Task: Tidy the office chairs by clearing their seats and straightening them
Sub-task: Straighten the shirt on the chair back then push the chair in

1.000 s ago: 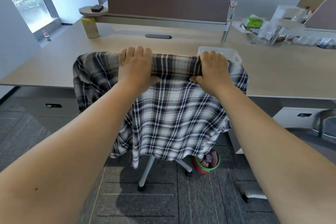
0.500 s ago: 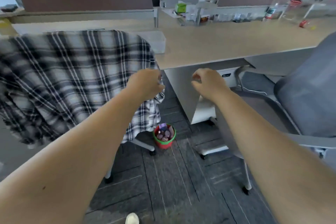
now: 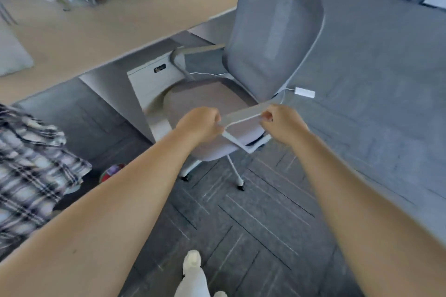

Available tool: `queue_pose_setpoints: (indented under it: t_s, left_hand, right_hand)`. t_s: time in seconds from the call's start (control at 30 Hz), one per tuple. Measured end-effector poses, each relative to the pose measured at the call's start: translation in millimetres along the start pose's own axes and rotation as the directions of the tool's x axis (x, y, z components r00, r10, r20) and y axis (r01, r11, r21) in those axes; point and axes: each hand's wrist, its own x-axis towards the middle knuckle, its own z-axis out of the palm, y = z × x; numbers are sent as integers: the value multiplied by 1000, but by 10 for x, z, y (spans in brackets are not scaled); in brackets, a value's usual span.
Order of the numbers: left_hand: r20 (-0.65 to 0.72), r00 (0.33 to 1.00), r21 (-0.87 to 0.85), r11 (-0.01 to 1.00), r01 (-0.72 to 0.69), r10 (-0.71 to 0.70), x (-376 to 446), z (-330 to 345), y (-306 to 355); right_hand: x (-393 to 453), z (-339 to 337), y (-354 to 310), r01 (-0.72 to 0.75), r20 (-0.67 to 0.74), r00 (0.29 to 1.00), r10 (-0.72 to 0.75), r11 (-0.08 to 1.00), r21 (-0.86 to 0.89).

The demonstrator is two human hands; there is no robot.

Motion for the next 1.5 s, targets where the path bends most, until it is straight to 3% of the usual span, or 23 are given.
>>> queue_pose_setpoints:
  t_s: [0.37, 0.73, 0.9, 1.1, 1.27, 1.37, 1.5]
  left_hand:
    - [109, 971, 29, 976, -215, 210, 1410, 546, 1412]
    - [-46, 990, -50, 989, -139, 137, 2975, 215, 2426]
    - [-218, 975, -164, 986, -1, -35, 3432, 149, 2778]
    - [-400, 879, -339, 933, 120, -259, 3986, 158, 3283]
    - [-508, 713, -402, 865, 300, -484, 4330, 156, 3563]
    - [-561, 632, -400, 843, 359, -535, 4456, 169, 3592]
    - [-568, 594, -405, 822, 401, -570, 4471, 199, 3654]
  right_hand:
    - [512, -651, 1529, -286, -83, 954, 290, 957, 55]
    - [1841, -1524, 2268, -310, -109, 942, 316, 948, 71]
    - [2478, -1669, 2558, -227, -46, 972, 232, 969, 95]
    - [3264, -1994, 3042, -84, 43, 996, 81, 995, 62]
    - [3734, -2306, 3345, 61, 135, 989, -66, 997, 43]
    - [3897, -2405, 3419, 162, 180, 969, -167, 986, 39]
    - [4105, -2416, 3357, 264, 257, 930, -262, 964, 28]
